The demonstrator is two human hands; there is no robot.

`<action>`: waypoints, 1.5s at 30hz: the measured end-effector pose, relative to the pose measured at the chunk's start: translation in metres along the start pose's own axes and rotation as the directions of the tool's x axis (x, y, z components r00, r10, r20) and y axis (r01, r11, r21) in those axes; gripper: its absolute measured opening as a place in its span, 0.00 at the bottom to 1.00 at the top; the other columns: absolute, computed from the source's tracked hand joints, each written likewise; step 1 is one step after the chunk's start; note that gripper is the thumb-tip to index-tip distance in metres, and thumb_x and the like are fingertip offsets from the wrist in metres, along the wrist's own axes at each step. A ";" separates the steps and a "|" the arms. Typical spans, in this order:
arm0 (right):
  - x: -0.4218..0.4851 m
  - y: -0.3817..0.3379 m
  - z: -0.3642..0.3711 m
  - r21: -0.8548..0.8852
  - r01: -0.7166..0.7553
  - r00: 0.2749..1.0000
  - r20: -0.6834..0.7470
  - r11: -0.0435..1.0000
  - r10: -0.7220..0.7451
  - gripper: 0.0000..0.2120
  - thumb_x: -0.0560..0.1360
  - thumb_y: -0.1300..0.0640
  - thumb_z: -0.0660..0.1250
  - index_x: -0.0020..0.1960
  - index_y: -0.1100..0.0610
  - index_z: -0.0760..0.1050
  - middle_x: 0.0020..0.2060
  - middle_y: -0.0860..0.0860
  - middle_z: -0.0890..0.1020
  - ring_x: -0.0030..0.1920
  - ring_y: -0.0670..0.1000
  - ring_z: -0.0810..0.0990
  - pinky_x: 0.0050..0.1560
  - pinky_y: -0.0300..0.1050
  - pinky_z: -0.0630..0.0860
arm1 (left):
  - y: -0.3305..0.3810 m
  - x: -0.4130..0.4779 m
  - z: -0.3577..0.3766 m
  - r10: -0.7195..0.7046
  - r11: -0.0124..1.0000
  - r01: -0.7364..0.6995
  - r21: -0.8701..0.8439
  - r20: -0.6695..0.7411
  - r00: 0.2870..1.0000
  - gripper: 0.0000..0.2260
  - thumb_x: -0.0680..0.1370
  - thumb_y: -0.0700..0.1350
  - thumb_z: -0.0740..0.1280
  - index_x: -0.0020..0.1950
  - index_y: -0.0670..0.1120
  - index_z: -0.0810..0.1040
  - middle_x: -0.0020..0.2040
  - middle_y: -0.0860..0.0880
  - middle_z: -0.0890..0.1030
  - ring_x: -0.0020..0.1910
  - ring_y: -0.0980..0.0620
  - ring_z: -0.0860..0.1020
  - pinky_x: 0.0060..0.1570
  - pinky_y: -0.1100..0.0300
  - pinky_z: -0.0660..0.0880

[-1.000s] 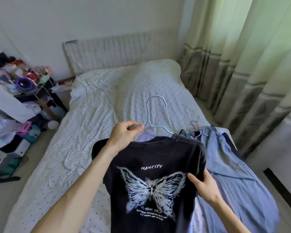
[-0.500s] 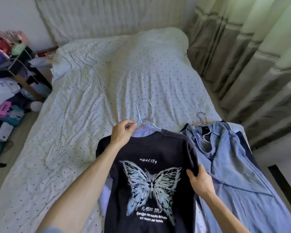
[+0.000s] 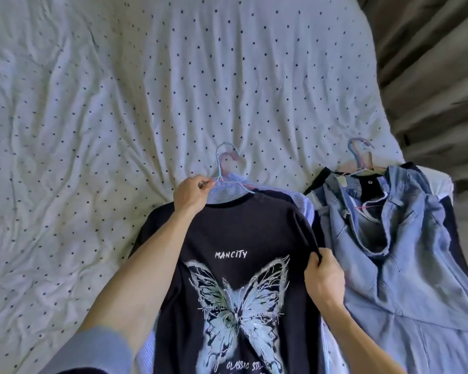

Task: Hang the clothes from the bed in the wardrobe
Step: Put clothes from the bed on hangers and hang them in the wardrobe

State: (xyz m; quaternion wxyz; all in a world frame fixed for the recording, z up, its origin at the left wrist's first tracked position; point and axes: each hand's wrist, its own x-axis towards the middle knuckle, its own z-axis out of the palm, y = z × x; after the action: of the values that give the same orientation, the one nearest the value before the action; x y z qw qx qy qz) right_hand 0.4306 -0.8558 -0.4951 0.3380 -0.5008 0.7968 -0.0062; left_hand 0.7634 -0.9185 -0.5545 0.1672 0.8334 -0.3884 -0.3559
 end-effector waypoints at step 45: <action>-0.232 0.172 -0.140 0.123 0.113 0.968 0.211 0.986 -0.138 0.13 0.81 0.50 0.62 0.62 0.43 0.79 0.57 0.41 0.82 0.59 0.46 0.79 0.52 0.36 0.68 | 0.062 -0.374 0.089 0.017 0.837 -0.402 0.370 0.718 0.696 0.21 0.81 0.49 0.58 0.75 0.55 0.68 0.69 0.45 0.76 0.65 0.43 0.76 0.64 0.56 0.72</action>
State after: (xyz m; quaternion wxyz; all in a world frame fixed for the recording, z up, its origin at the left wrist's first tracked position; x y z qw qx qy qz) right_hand 0.2806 -0.6304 -0.3235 0.4498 -0.5285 0.7198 -0.0162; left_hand 0.4998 -0.6724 -0.4082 -0.1704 0.6012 -0.5965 -0.5037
